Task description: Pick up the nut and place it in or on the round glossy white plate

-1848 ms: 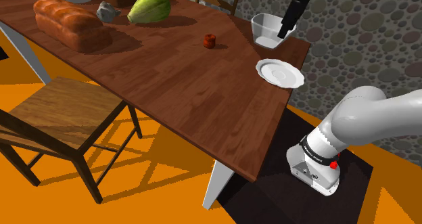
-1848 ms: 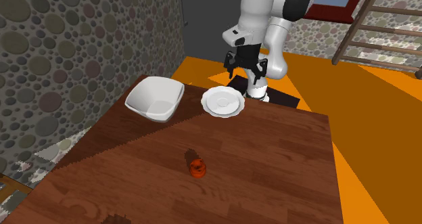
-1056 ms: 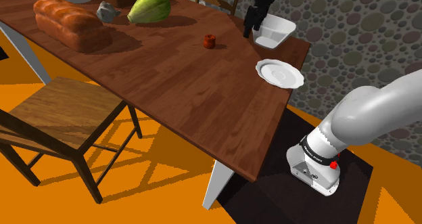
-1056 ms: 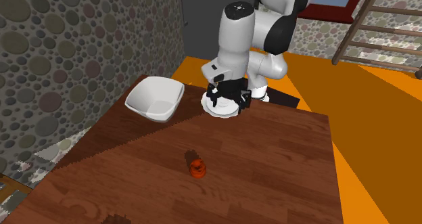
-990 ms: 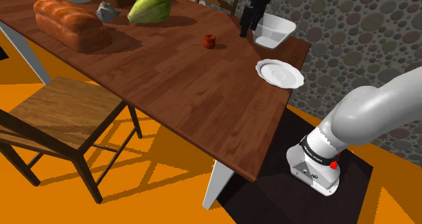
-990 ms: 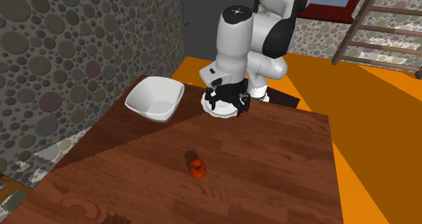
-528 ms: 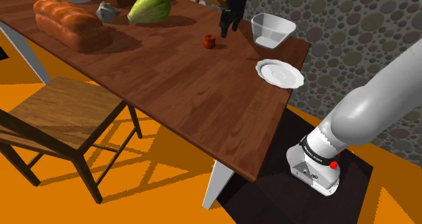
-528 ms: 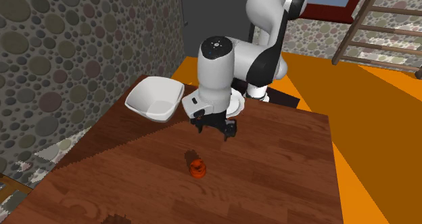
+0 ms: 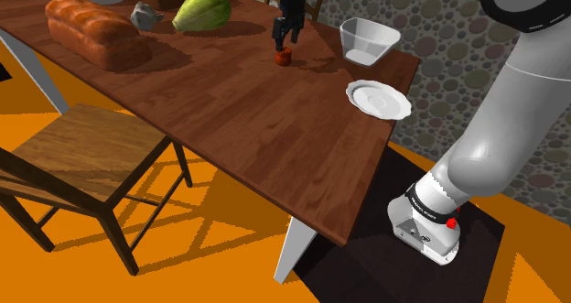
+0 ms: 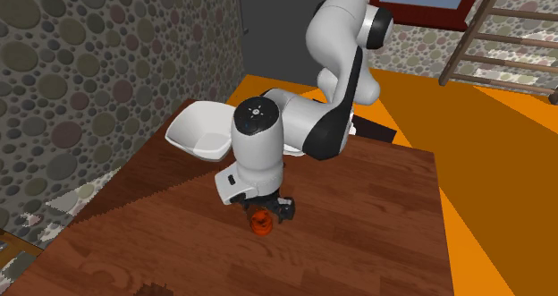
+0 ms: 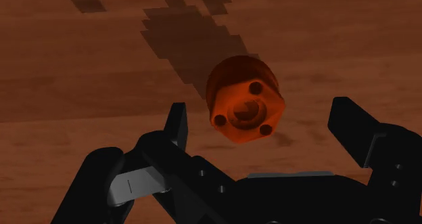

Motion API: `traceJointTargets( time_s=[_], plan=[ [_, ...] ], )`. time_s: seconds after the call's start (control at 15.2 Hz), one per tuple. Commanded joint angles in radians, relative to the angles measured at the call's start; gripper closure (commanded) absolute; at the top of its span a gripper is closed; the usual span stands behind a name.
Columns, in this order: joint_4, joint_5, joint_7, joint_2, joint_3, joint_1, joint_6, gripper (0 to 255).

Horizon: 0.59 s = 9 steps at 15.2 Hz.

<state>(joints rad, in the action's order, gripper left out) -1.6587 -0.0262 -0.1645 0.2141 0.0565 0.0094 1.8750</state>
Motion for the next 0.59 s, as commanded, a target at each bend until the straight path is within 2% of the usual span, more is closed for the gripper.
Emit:
traceJointTargets(
  time_s=[0.0, 0.4, 0.53],
  plan=[
    [0.025, -0.002, -0.004, 0.035, -0.002, -0.001, 0.009, 0],
    [-0.041, -0.003, -0.002, 0.051, -0.002, -0.002, 0.091, 0],
    [-0.041, -0.003, -0.002, 0.051, -0.002, -0.002, 0.091, 0]
  ],
)
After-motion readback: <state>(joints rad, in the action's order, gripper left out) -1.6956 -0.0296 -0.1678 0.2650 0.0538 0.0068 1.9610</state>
